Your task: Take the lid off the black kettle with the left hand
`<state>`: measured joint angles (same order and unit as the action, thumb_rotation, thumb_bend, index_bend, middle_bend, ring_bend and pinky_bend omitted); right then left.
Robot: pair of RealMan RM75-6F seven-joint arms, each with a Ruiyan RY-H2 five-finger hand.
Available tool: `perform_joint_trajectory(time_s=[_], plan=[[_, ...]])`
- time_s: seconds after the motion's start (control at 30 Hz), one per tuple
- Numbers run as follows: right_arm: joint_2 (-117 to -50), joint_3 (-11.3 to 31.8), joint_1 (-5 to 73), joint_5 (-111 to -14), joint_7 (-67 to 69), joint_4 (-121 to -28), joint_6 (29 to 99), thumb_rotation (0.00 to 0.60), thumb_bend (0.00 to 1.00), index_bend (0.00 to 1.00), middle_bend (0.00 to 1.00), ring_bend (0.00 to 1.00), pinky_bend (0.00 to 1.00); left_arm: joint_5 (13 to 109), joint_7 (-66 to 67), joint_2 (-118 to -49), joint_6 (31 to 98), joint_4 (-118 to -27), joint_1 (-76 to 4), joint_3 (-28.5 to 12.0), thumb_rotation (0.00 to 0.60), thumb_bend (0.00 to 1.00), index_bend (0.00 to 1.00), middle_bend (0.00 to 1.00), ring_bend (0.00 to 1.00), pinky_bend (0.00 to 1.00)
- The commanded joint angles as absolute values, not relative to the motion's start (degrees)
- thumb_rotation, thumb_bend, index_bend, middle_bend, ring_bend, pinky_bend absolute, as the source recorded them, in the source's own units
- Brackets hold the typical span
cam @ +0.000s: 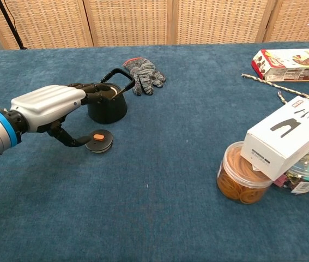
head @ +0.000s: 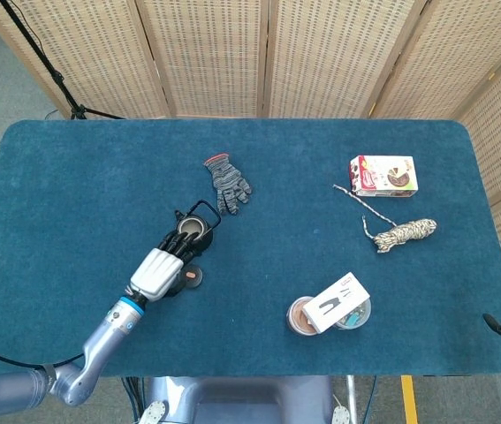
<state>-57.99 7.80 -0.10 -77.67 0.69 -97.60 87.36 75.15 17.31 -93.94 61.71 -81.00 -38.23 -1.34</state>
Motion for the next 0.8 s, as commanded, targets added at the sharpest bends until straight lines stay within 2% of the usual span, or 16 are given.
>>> perform_joint_trajectory(time_s=[0.03,0.17,0.33,0.53,0.8], plan=[[-58.0,7.8,-0.2,-77.8,0.7,-97.7,87.5,0.600,0.00,0.00,0.00,0.00,0.00,75.8,16.8,-92.7,62.7,-82.5,-37.7,-1.9,0.600,0.32,0.20,0.00,0.00,0.00],[-57.9,7.7,-0.2,-78.0,0.8,-97.8,87.7,0.600,0.00,0.00,0.00,0.00,0.00,77.5,15.3,-89.6,65.3,-85.6,-36.6,-2.7,0.600,0.31,0.15,0.00,0.00,0.00],[-57.8,7.5,-0.3,-79.0,0.9,-98.3,88.1,0.600,0.00,0.00,0.00,0.00,0.00,78.9,14.4,-81.6,70.8,-92.0,-32.9,-2.7,0.600,0.23,0.00,0.00,0.00,0.00],[-58.0,7.2,-0.3,-80.3,0.5,-98.4,88.8,0.600,0.00,0.00,0.00,0.00,0.00,78.0,13.4,-75.5,76.8,-94.1,-26.5,-0.8,0.600,0.02,0.00,0.00,0.00,0.00],[-60.0,7.3,-0.1,-81.0,-2.0,-96.0,89.7,0.600,0.00,0.00,0.00,0.00,0.00,77.4,3.4,-70.2,85.6,-90.8,-15.6,2.3,0.600,0.00,0.00,0.00,0.00,0.00]])
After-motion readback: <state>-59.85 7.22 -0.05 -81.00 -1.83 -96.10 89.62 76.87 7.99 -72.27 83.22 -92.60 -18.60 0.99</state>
